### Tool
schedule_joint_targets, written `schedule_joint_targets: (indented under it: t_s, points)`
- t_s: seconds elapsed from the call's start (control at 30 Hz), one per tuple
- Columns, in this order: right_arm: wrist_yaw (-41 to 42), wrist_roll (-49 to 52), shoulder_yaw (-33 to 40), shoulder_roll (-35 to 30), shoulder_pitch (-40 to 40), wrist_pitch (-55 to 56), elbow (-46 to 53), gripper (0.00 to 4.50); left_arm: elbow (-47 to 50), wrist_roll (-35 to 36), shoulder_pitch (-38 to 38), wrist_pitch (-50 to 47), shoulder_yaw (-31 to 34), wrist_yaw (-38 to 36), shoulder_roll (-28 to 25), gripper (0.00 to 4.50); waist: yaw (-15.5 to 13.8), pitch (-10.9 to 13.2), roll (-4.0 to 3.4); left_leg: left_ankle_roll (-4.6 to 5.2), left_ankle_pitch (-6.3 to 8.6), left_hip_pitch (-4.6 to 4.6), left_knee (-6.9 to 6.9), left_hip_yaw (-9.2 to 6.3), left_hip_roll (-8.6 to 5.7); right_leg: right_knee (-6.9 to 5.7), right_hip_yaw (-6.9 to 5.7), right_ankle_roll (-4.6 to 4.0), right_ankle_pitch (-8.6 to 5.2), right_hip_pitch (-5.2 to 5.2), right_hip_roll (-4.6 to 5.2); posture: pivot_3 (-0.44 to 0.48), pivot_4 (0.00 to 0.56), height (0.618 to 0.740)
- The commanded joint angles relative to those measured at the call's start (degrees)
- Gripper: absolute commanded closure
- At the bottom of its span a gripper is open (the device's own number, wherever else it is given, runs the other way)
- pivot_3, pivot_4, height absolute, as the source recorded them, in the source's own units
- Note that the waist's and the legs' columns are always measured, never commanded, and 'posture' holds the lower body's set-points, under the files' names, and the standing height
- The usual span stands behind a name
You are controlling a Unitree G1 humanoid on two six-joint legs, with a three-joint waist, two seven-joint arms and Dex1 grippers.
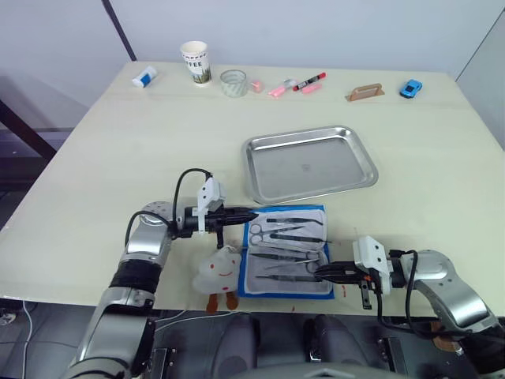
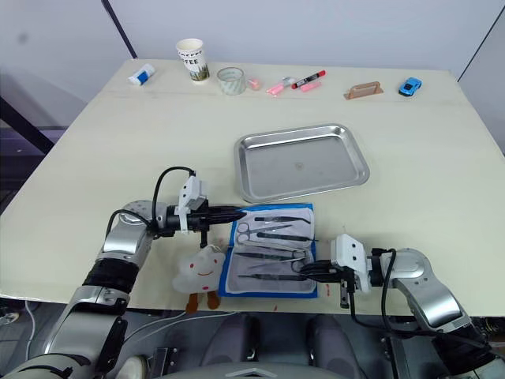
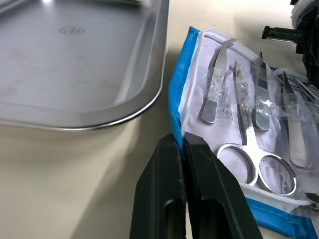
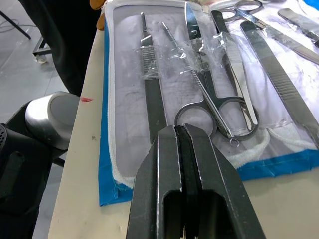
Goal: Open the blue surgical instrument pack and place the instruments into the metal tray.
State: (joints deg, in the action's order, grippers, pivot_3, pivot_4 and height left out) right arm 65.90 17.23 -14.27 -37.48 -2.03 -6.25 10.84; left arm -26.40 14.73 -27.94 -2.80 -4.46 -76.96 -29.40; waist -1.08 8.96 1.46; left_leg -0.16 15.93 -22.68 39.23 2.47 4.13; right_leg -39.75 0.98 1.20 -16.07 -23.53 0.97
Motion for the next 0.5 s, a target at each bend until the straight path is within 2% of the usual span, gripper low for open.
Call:
schedule_joint_targets:
  t_s: [0.03,0.5]
  points:
    - [0.18,-0.62,1.08,-1.99,1.20,-0.44,0.74,4.47,0.89,-0.31,-0.68,0.75,-2.40,-1.13,2.16,4.50,-0.03,0.00,0.00,0.00,0.00,-0.02,0.02,0.00,-0.01,0.01,0.01,0.01,0.00,0.00,0.00,0.000,0.150,0.725]
    - [0.25,1.14,3.79,-5.00,2.29,-1.16,2.04,4.47,0.55,-1.27,-1.13,0.55,-2.94,-0.13,4.10,4.50,0.08,0.00,0.01,0.00,0.00,-0.04,0.05,-0.07,-0.05,0.00,0.03,0.02,0.01,0.02,-0.01,0.000,0.150,0.725]
